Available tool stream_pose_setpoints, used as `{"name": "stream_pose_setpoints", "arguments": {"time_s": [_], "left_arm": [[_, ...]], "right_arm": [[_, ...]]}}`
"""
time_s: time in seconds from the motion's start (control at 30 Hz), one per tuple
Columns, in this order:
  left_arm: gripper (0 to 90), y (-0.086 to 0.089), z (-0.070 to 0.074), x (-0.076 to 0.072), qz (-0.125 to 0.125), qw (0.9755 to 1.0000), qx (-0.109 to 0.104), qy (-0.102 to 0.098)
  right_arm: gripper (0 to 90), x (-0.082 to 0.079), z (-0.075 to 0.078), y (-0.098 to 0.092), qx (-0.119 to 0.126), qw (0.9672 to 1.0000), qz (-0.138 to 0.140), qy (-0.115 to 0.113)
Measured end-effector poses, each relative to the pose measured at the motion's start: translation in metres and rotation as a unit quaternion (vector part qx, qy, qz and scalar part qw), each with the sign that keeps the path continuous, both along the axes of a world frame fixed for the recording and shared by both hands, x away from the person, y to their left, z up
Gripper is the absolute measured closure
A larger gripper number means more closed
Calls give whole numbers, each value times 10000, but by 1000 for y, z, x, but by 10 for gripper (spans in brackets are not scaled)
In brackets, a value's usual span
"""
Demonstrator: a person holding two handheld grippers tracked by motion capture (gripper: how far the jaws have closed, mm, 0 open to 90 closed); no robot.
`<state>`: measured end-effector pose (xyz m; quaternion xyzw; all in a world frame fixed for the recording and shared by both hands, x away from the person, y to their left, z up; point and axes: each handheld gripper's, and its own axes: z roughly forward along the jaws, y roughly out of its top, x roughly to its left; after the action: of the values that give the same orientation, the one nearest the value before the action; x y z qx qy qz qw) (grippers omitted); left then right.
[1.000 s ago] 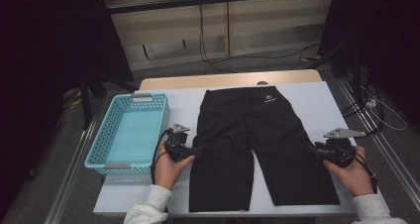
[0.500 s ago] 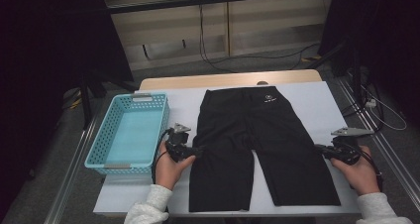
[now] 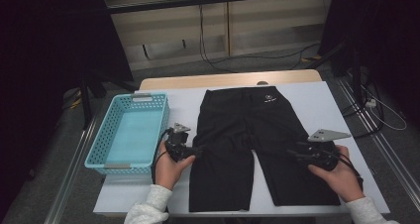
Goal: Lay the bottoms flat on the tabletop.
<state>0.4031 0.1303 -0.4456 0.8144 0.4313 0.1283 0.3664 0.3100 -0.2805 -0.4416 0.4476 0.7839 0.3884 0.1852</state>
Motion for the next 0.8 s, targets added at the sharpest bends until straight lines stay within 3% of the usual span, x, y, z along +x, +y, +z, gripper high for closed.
{"name": "stream_pose_setpoints", "arguments": {"time_s": [0.07, 0.23, 0.33, 0.37, 0.5, 0.8], "left_arm": [[173, 0, -1, 1, 8, 10000, 10, -5], [173, 0, -1, 0, -31, 9999, 109, 32], [173, 0, -1, 0, -8, 10000, 90, -12], [173, 0, 0, 0, -54, 9999, 104, 12], [171, 0, 1, 0, -22, 10000, 56, 2], [171, -1, -1, -1, 51, 10000, -8, 24]], "right_arm": [[651, 0, -4, 11, -16, 9993, 333, 168], [638, -1, -12, 27, -189, 9978, 549, 304], [632, -1, -17, 33, -466, 9968, 613, 223], [646, -1, -17, 34, -455, 9969, 604, 237], [853, -1, -16, 33, -370, 9970, 581, 346], [886, -8, -14, 32, -271, 9961, 696, 472]]}}
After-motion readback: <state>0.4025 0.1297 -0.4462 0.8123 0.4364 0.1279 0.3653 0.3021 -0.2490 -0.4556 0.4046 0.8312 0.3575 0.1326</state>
